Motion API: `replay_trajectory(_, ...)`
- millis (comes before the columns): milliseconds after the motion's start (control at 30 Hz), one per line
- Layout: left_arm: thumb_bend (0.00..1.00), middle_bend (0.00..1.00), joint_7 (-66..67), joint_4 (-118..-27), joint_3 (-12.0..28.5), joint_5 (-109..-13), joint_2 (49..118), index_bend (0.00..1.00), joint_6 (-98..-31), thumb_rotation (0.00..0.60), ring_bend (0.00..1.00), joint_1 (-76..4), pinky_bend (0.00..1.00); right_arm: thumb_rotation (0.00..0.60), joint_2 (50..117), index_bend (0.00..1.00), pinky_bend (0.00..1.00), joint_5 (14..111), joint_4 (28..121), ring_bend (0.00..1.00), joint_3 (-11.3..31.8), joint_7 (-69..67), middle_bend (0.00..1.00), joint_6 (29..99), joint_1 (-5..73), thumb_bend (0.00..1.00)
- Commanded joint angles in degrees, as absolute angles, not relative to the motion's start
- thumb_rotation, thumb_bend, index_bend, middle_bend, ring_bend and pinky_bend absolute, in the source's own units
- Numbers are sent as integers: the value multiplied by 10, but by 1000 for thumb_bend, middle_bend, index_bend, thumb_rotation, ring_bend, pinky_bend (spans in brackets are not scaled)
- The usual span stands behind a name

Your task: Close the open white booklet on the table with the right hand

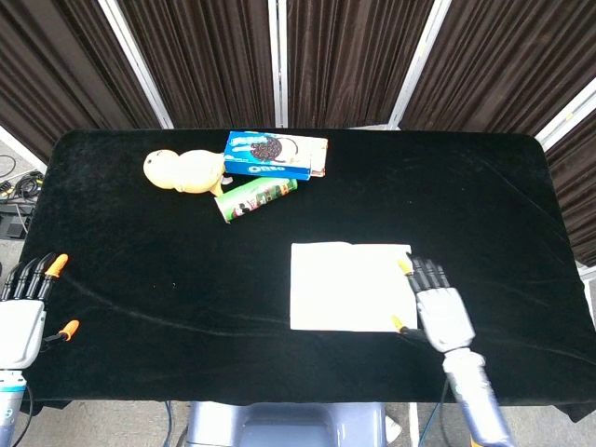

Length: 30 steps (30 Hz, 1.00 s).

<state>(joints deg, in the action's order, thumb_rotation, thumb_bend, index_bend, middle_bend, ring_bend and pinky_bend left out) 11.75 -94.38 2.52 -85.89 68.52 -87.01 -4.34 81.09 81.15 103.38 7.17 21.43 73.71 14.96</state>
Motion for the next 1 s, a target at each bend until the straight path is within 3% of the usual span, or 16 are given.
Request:
replay_trajectory(33, 190, 0, 118, -943, 26, -856, 685, 0, -868, 600, 0, -44, 0, 600, 843, 0, 0, 772, 1055, 0, 76, 251, 0, 719, 163, 222)
replay_trajectory(400, 190, 0, 121, -944, 29, -843, 685, 0, -861, 600, 0, -46, 0, 600, 916, 0, 0, 701, 1044, 0, 53, 290, 0, 688, 180, 140)
replay_trajectory(1000, 190, 0, 88, -943, 43, -810, 674, 0, -848, 600, 0, -47, 0, 600, 1025, 0, 0, 683, 935, 0, 56, 263, 0, 668, 212, 129)
